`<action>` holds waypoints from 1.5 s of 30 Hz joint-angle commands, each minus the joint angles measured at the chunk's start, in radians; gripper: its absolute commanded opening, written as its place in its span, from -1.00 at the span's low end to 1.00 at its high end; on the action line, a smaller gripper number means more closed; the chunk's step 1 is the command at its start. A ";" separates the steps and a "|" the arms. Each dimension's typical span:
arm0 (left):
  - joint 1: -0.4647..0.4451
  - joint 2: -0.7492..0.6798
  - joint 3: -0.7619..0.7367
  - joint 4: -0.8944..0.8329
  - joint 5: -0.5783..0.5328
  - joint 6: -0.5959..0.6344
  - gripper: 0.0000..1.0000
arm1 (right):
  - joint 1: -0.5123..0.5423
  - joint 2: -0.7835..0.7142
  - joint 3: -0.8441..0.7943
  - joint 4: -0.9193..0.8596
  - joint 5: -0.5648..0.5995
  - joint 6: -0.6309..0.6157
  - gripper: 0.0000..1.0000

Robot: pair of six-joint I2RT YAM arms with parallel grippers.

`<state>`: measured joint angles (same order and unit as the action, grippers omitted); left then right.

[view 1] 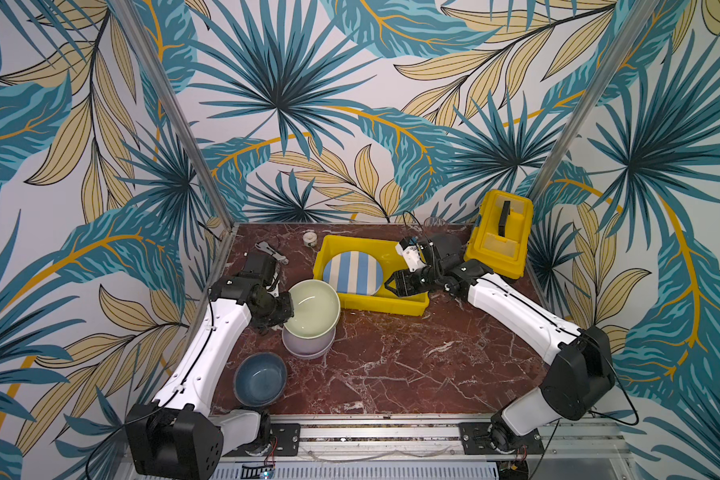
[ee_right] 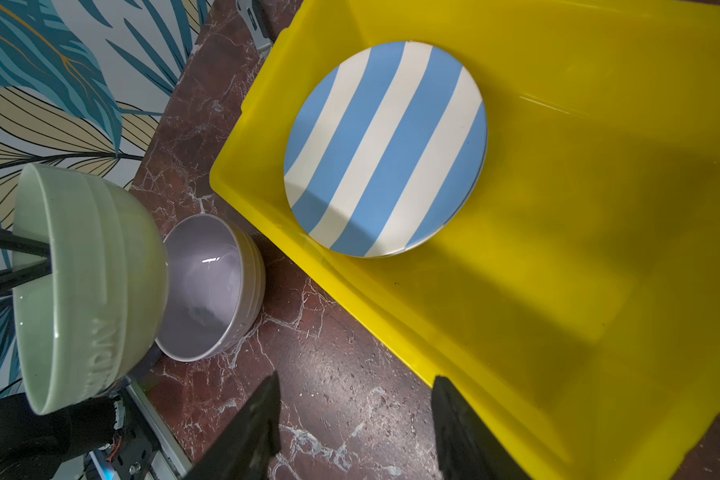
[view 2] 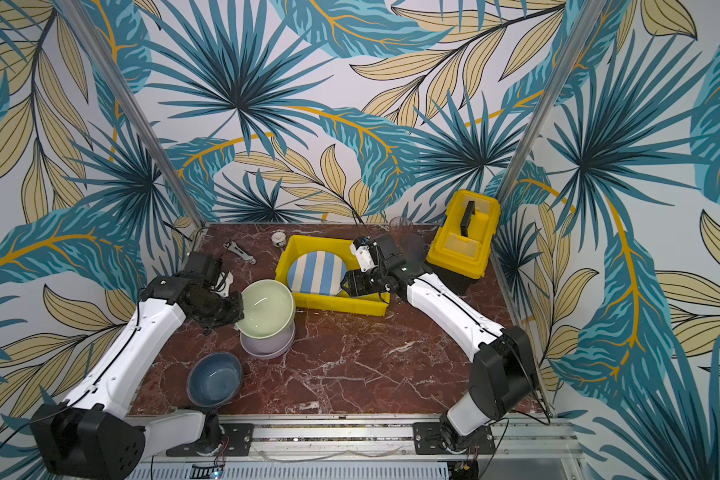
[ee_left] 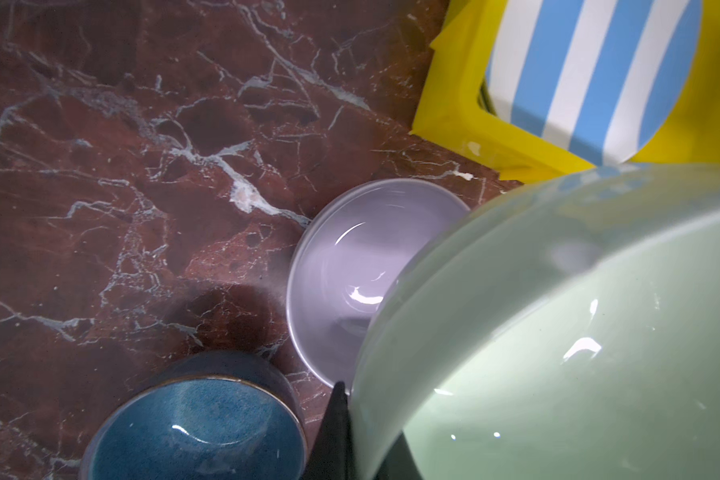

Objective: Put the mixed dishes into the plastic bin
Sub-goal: 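Carry the green bowl with the left gripper over the bin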

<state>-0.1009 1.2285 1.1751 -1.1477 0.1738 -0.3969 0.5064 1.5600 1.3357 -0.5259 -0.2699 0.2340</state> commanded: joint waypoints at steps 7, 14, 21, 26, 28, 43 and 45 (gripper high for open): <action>0.004 0.128 0.219 0.048 0.114 0.022 -1.00 | -0.005 -0.089 -0.033 -0.051 0.049 -0.019 0.21; 0.003 0.285 0.317 0.106 0.141 0.008 -1.00 | -0.005 -0.160 -0.067 -0.068 0.072 0.000 0.24; -0.028 0.434 0.444 0.124 0.122 -0.017 -1.00 | -0.005 -0.223 -0.106 -0.086 0.107 0.001 0.26; -0.069 0.548 0.557 0.123 0.089 -0.035 -1.00 | -0.005 -0.262 -0.124 -0.100 0.119 0.003 0.26; -0.086 0.594 0.606 0.122 0.088 -0.040 -1.00 | -0.005 -0.279 -0.130 -0.110 0.132 -0.001 0.28; -0.145 0.764 0.763 0.122 0.042 -0.076 -1.00 | -0.005 -0.335 -0.174 -0.086 0.105 0.014 0.31; -0.151 0.783 0.772 0.122 0.032 -0.077 -1.00 | -0.004 -0.335 -0.176 -0.083 0.101 0.015 0.31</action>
<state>-0.2443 2.0071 1.8885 -1.0824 0.1902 -0.4564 0.5037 1.2457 1.1793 -0.6186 -0.1570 0.2394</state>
